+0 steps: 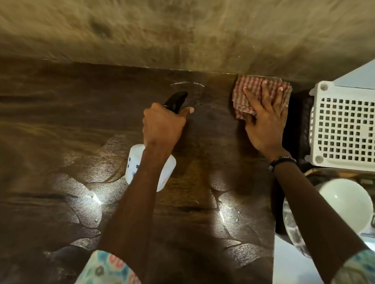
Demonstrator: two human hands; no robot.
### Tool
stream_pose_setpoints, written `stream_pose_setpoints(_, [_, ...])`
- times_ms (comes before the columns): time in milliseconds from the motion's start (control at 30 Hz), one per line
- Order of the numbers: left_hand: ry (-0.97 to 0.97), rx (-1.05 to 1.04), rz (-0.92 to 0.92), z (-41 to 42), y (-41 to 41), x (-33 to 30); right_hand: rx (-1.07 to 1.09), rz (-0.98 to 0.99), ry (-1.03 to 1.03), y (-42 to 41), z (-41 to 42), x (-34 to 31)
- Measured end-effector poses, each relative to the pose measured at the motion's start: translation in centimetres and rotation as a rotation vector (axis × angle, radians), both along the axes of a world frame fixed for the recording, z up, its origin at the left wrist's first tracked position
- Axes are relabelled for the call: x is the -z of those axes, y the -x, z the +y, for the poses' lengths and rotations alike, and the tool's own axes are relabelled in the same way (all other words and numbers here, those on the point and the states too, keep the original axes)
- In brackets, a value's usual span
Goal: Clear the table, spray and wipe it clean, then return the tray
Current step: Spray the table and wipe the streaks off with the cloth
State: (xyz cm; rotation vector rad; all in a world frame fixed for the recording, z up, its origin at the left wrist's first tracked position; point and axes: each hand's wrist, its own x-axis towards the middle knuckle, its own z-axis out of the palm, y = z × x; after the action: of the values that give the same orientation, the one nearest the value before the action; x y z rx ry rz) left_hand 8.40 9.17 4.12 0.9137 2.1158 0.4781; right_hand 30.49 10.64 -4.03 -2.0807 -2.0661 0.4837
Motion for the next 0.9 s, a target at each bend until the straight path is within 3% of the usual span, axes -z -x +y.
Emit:
stream_pose_setpoints(100, [-0.015, 0.004, -0.027, 0.0, 0.9, 0.0, 0.053, 0.051, 0.045, 2.8, 1.5, -0.4])
stream_pose_setpoints(200, [-0.038, 0.006, -0.061, -0.7, 2.1, 0.0, -0.024, 0.060, 0.063, 7.2, 3.2, -0.2])
stream_pose_setpoints(400, [-0.054, -0.071, -0.099, -2.8, 4.7, -0.8, -0.418, 0.062, 0.051, 16.8, 0.6, -0.5])
stream_pose_setpoints(567, [-0.046, -0.066, -0.107, -5.0, 7.0, -0.8, -0.730, -0.002, -0.030, 13.3, -3.7, -0.2])
stream_pose_setpoints(667, [-0.038, -0.021, -0.124, -6.5, 8.1, -0.8, -0.587, -0.070, 0.019, 8.3, -1.1, -0.4])
stream_pose_setpoints(900, [-0.052, 0.047, -0.168, -9.8, 10.6, 0.3, 0.110, -0.091, 0.115, 1.4, 0.2, -0.5])
